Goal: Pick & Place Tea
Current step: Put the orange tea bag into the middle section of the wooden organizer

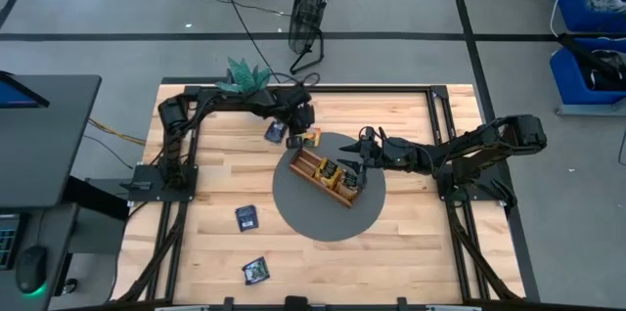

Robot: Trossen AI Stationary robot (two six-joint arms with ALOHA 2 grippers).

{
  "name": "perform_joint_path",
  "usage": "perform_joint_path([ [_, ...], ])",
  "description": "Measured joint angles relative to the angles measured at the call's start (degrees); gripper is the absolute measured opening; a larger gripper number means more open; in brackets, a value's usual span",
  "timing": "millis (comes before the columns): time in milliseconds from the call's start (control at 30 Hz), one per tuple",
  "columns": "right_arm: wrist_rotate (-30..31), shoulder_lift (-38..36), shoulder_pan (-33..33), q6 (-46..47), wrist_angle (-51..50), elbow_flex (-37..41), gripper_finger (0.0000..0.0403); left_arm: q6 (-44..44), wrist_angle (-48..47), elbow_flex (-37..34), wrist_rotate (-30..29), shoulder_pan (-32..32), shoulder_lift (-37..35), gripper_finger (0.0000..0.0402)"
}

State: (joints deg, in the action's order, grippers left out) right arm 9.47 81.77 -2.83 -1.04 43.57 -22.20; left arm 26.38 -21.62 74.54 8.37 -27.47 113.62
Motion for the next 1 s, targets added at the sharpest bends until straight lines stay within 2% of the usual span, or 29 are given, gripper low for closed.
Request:
perform_joint_path([
  [367, -0.02, -0.01, 0.04, 0.22, 0.00, 0.00, 0.0173, 1.39, 0.48, 0.04, 2.02, -0.33, 0.19, 0.0198],
  [500, -0.28, 0.01, 0.04, 0.61, -0.35, 0.00, 0.0173, 3.07, -2.50, 0.04, 0.46, -1.19, 0.32, 0.0234],
  [633, -0.46, 0.00, 0.04, 0.61, -0.35, 0.00, 0.0173, 3.13, -2.13, 0.04, -0.63, -1.62, 0.35, 0.0248],
  [1000, -1.55, 0.01, 0.07, 1.54, -0.10, 0.00, 0.0173, 7.32, -1.10, 0.15, -0.95, -1.50, 2.64, 0.0249],
])
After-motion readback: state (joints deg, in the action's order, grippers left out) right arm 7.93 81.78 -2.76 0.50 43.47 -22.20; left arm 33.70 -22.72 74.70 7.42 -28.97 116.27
